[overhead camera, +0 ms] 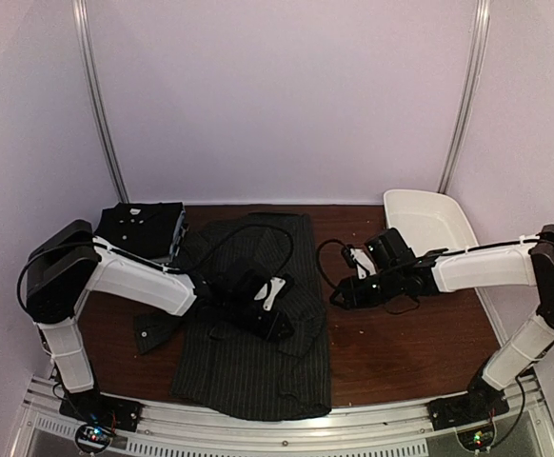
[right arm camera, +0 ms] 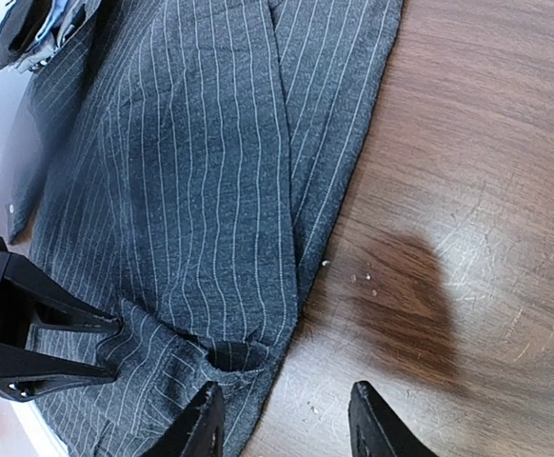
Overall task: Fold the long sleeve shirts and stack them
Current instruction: Fold the flattened shirt at the center of the board.
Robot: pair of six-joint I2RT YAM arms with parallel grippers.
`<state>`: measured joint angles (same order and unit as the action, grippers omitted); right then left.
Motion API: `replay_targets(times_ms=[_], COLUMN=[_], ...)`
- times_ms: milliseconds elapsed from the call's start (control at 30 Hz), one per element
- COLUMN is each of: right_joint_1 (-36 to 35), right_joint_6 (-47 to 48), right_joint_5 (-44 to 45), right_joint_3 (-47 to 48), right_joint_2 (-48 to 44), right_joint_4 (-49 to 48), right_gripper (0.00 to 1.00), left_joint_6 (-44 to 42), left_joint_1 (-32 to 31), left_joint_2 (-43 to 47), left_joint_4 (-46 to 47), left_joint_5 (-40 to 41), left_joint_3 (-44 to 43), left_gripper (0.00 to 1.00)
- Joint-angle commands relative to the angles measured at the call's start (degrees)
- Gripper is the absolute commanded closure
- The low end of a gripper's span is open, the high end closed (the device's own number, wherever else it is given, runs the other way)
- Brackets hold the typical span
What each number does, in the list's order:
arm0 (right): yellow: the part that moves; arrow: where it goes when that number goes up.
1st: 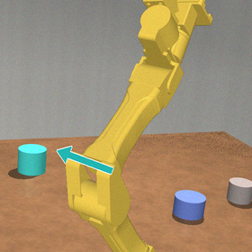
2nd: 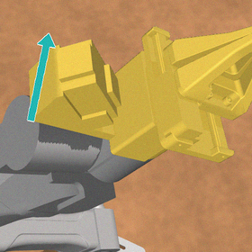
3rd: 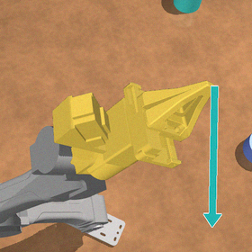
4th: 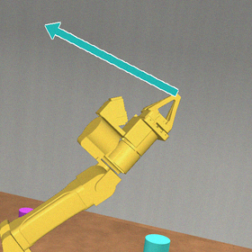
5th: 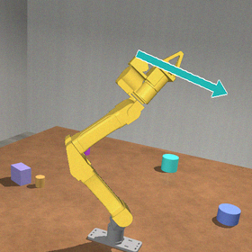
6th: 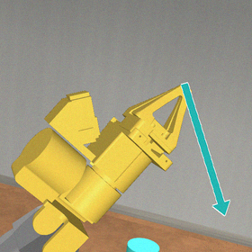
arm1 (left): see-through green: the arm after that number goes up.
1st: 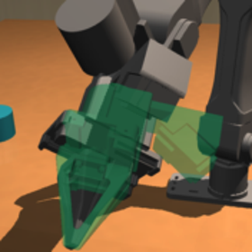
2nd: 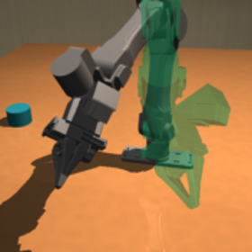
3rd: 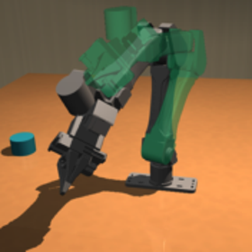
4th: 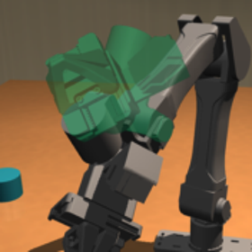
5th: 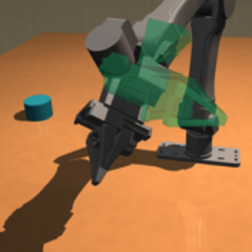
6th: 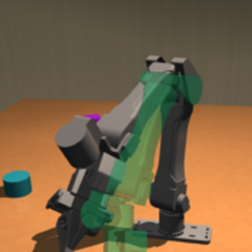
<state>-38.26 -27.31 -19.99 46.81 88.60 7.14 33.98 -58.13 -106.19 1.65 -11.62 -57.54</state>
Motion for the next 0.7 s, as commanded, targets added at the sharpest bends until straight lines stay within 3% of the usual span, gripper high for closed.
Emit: replay_targets(times_ms=[0, 400, 567, 667], right_joint_1=[-0.27, -0.31, -0.24, -0.49], right_joint_6=[0.15, 0.25, -0.45, -0.46], right_joint_5=[0.76, 3.08, 4.76, 4.68], right_joint_3=[-0.84, -3.31, -6.04, -7.22], right_joint_2=[-1.63, -6.64, -11.37, -13.73], right_joint_4=[0.33, 2.22, 3.00, 3.61], right_gripper=[0.53, 0.53, 0.51, 0.51], left_joint_6=[0.76, -4.66, -4.23, -2.26], left_joint_1=[0.04, -5.93, -7.85, -7.87], left_joint_2=[-0.40, -3.22, -5.41, -3.14], left_joint_4=[2.23, 6.89, 7.99, 9.24], left_joint_5=[-5.35, -14.26, -12.09, -6.54], left_joint_3=[-1.43, -6.96, -8.71, -6.99], left_gripper=[0.68, 0.70, 0.68, 0.66])
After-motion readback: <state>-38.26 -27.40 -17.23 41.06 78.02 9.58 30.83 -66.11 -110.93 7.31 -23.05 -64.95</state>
